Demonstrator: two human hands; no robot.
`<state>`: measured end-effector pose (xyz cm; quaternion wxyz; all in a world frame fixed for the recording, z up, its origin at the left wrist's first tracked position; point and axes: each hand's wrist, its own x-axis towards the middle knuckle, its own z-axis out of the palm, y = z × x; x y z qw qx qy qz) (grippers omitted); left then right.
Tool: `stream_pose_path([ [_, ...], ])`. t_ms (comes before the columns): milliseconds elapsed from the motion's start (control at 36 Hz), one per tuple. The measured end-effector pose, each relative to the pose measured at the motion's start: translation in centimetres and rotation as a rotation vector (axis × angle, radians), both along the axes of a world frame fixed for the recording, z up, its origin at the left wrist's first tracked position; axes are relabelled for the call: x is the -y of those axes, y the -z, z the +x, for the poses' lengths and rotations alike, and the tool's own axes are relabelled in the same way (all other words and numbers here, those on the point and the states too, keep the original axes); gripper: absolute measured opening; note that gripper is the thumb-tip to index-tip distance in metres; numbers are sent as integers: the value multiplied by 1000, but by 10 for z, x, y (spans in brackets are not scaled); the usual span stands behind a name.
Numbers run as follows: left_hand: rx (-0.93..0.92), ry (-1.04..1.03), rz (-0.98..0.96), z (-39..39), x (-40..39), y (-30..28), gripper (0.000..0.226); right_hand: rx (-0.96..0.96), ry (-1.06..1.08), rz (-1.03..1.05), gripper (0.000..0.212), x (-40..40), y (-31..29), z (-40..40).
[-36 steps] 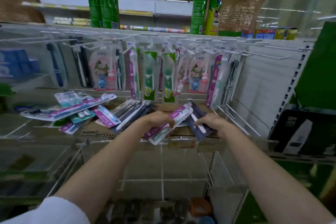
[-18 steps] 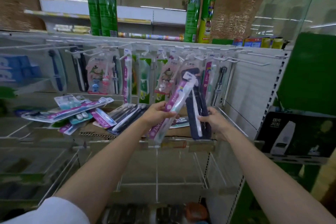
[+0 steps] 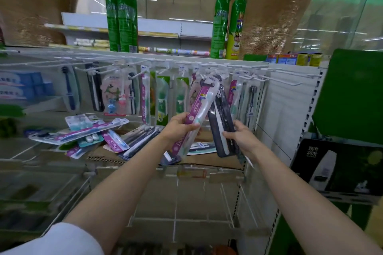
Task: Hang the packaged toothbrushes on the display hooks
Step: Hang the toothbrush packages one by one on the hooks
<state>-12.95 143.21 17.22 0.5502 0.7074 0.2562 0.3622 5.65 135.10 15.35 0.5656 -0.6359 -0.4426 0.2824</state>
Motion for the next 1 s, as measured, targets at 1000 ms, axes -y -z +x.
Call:
stream_pose_path([
  [1000, -53, -176, -134, 50, -20, 0, 40, -40, -71, 2, 41, -50, 14, 21],
])
